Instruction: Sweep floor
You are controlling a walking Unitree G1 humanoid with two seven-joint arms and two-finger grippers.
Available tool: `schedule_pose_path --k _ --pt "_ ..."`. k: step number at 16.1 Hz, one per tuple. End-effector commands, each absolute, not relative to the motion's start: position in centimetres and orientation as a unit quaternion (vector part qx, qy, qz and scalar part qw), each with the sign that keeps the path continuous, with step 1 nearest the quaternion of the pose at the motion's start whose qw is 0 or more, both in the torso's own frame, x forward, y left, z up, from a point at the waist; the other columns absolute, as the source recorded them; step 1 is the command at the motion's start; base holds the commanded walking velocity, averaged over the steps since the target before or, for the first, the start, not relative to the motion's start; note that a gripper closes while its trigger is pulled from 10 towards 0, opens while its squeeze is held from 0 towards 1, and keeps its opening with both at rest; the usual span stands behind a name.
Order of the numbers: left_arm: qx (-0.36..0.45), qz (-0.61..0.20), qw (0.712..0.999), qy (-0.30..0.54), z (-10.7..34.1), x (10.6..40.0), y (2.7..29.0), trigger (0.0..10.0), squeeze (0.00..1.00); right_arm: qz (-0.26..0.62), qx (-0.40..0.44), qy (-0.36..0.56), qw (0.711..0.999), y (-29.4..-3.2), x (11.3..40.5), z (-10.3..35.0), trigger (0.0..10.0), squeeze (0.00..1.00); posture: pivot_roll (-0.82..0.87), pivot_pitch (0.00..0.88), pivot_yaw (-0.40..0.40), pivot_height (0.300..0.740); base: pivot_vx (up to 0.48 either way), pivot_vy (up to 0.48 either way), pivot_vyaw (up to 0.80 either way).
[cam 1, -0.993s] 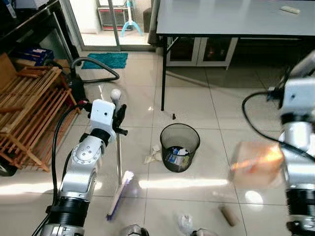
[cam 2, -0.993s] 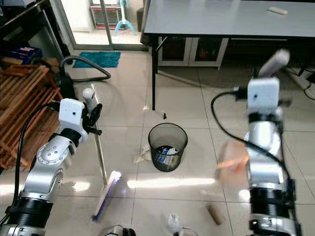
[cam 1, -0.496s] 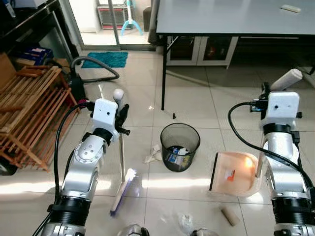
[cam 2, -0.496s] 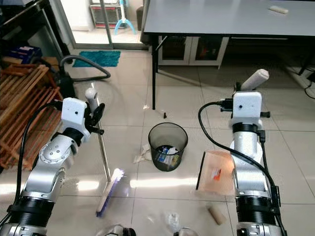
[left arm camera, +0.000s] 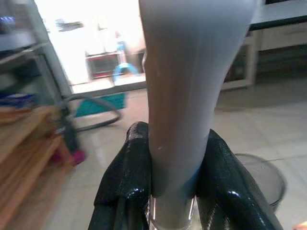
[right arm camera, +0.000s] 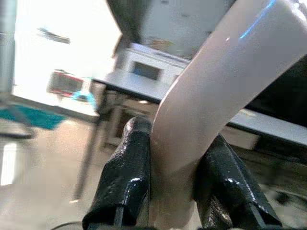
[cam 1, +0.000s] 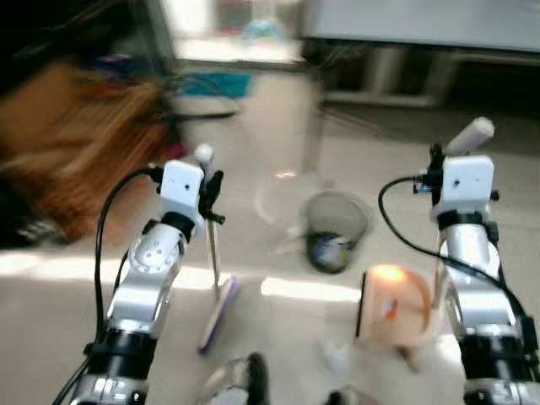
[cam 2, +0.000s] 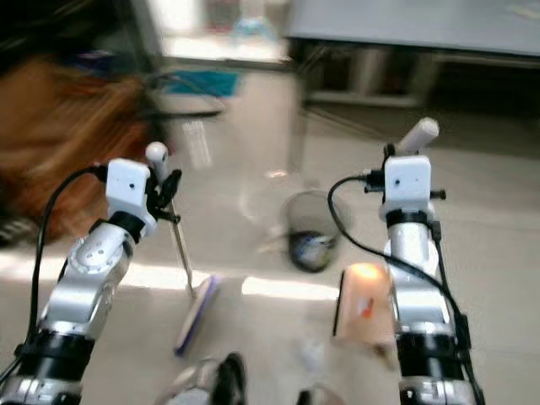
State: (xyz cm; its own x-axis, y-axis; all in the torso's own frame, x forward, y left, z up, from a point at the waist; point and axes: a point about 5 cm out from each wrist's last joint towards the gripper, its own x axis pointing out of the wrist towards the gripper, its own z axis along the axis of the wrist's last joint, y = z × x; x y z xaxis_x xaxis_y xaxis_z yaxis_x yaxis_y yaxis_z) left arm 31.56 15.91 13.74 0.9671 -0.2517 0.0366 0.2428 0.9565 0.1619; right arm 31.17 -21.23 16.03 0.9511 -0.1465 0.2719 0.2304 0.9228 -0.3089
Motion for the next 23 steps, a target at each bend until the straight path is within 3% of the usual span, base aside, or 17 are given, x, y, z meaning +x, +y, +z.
schedule_pose_path --k 1,3,8,23 --pt "0.092 -0.124 0.987 -0.045 14.6 31.8 16.0 10.0 0.00 -0.101 -0.153 -0.134 0.974 -21.1 31.2 16.6 10.0 0.00 0.02 0.051 0.069 0.740 -0.262 0.000 0.00" --pt "0.091 -0.116 0.988 -0.036 14.4 32.0 16.1 10.0 0.00 -0.104 -0.096 -0.109 0.984 -20.9 31.2 15.8 10.0 0.00 0.02 0.049 0.068 0.740 0.000 0.000 0.00" --pt "0.096 -0.099 0.990 -0.041 14.7 32.3 16.4 10.0 0.00 -0.109 -0.049 -0.083 0.989 -20.2 31.0 14.9 10.0 0.00 0.01 0.052 0.068 0.740 0.000 0.000 0.00" --pt "0.117 -0.102 0.987 -0.039 14.3 32.2 16.0 10.0 0.00 -0.117 -0.036 -0.072 0.990 -19.8 30.6 14.7 10.0 0.00 0.00 0.067 0.067 0.740 0.000 -0.286 0.00"
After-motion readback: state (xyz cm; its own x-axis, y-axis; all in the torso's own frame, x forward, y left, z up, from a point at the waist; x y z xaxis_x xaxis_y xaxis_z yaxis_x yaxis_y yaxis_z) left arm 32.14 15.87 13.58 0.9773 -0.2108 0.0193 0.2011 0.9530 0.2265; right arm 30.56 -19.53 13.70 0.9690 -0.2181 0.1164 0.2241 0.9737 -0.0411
